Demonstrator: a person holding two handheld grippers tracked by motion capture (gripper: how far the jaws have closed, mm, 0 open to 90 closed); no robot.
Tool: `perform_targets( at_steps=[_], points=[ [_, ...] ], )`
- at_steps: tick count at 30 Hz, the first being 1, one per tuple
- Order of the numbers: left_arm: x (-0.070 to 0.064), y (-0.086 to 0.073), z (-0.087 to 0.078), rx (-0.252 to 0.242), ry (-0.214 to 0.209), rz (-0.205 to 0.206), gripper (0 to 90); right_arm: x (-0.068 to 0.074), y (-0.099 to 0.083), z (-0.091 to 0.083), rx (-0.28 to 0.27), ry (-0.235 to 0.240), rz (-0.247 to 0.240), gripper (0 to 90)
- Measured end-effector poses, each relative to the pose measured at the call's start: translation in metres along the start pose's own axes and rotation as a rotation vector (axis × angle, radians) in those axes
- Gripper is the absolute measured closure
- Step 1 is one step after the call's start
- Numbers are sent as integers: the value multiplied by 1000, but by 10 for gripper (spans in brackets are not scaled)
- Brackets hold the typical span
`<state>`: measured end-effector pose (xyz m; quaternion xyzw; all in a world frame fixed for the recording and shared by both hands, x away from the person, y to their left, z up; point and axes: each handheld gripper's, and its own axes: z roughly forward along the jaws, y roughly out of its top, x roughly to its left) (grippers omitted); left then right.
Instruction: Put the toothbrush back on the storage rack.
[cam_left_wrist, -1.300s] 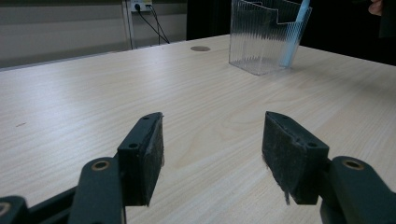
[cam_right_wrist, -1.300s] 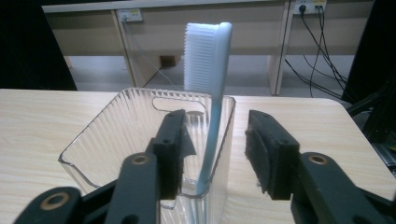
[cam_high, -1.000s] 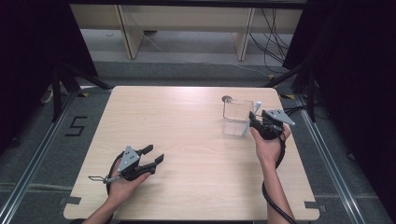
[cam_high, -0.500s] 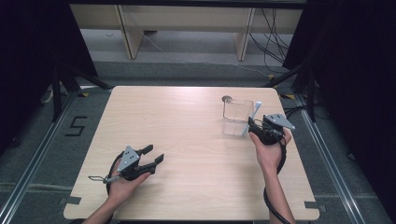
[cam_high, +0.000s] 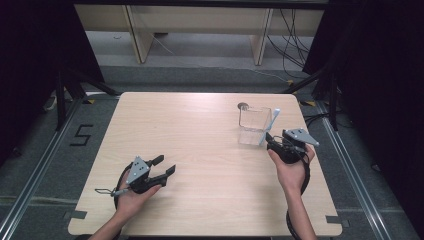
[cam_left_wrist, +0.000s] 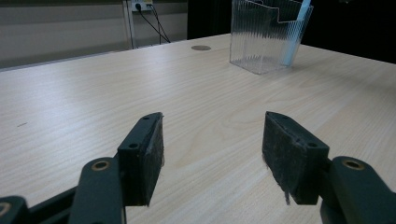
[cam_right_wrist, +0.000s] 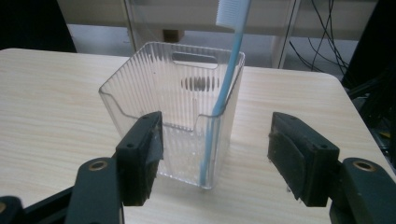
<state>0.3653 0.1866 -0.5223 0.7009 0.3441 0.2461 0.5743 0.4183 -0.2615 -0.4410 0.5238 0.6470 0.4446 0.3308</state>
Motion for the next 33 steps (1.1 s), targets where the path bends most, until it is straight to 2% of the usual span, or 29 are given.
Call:
perform_targets(
  at_steps=[2, 3, 5, 6, 7, 8, 12, 16, 17, 22, 25, 26, 27, 28, 29, 30, 31, 33],
  points=[
    [0, 0, 0, 1, 0, 0, 384, 2, -3, -3, -4, -6, 1, 364],
    [0, 0, 0, 0, 1, -1, 384, 1, -5, -4, 2, 0, -22, 363],
    [0, 0, 0, 1, 1, -1, 384, 4, -7, -7, 5, 10, 2, 363],
    [0, 0, 0, 2, 1, 0, 384, 2, -9, -8, 2, 18, -25, 363],
    [0, 0, 0, 3, 2, 1, 384, 6, -11, -9, 11, 14, 21, 363],
    [0, 0, 0, 4, 2, 2, 384, 3, -12, -10, 8, 12, -22, 363],
    [0, 0, 0, 0, 1, -2, 384, 4, -18, -15, 25, 21, 6, 362],
    [0, 0, 0, 1, 1, -3, 383, 5, -25, -20, 40, 24, 8, 361],
    [0, 0, 0, 1, 0, -2, 383, 7, -27, -21, 47, 31, 26, 361],
    [0, 0, 0, 0, 1, -3, 383, 5, -39, -24, 35, 36, -10, 360],
    [0, 0, 0, 0, 0, -2, 384, 7, -45, -28, 39, 39, 4, 360],
    [0, 0, 0, 0, 0, -2, 384, 8, -46, -30, 53, 37, 23, 360],
    [0, 0, 0, 1, 2, -3, 384, 7, -48, -30, 55, 50, 22, 360],
    [0, 0, 0, 1, 2, -3, 383, 7, -50, -29, 34, 52, 19, 360],
    [0, 0, 0, 2, 2, -4, 383, 9, -52, -31, 48, 45, 45, 360],
    [0, 0, 0, 1, 2, -4, 383, 7, -53, -29, 29, 48, 14, 360],
    [0, 0, 0, -1, 3, -4, 383, 9, -55, -30, 29, 53, 40, 360],
    [0, 0, 0, -1, 0, -3, 383, 9, -58, -30, 29, 52, 16, 360]
  ],
)
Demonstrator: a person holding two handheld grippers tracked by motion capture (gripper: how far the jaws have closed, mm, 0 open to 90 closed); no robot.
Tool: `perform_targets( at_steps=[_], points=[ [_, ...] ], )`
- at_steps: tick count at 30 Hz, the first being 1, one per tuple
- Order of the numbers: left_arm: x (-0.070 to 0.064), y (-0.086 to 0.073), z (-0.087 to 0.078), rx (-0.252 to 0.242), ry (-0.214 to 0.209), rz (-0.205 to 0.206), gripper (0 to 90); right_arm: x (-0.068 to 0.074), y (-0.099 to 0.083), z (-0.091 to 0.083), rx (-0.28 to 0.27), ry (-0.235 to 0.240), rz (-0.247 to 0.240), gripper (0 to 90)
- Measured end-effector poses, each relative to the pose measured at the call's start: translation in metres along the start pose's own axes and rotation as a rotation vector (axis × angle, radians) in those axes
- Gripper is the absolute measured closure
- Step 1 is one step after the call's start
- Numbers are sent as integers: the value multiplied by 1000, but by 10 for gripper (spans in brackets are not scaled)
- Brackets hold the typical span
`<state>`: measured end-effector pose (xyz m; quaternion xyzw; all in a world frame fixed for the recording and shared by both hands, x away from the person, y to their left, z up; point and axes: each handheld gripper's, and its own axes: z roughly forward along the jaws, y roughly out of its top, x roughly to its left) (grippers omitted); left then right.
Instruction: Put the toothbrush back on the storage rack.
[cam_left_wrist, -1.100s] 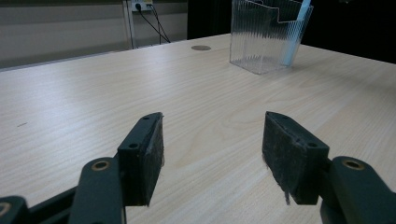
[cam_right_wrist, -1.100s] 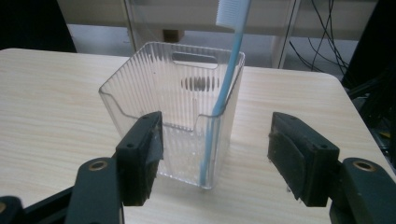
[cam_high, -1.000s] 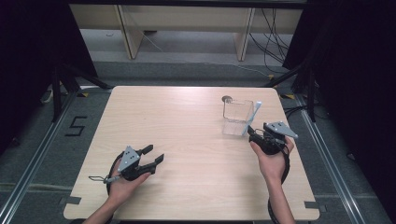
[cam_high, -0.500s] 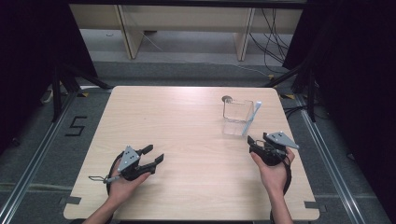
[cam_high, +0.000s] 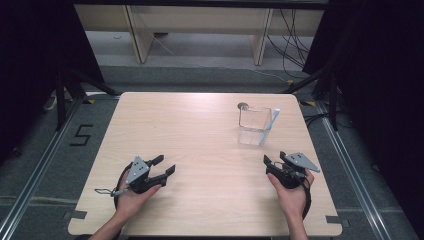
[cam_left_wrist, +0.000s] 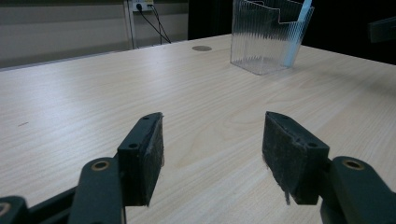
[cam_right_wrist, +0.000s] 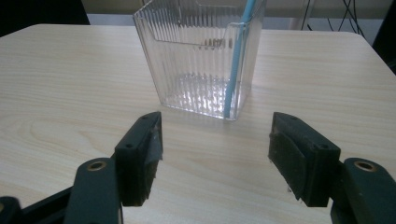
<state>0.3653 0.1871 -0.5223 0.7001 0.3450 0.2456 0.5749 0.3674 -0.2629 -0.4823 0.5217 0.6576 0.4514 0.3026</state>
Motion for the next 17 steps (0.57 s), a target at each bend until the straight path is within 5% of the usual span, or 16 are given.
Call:
perform_targets(
  at_steps=[2, 3, 5, 12, 14, 15, 17],
  points=[
    [0, 0, 0, 2, -1, -2, 383, 0, -2, 2, -5, 3, -27, 360],
    [0, -1, 1, -15, -10, -5, 383, 2, -3, 3, -12, 6, 10, 361],
    [0, -1, 1, -16, -11, -3, 383, 1, -3, 2, -16, 36, -4, 361],
    [-1, -1, 1, -18, -8, 0, 382, 1, -4, 2, -26, 11, -13, 361],
    [-1, -1, 1, -17, -8, 3, 382, 5, -4, -1, -10, 26, 28, 361],
    [-1, -1, 1, -16, -7, 3, 382, 1, -5, 0, -12, 21, -15, 361],
    [-1, 0, 0, -7, -2, 1, 382, 2, -5, 1, -13, 45, 9, 361]
  ],
)
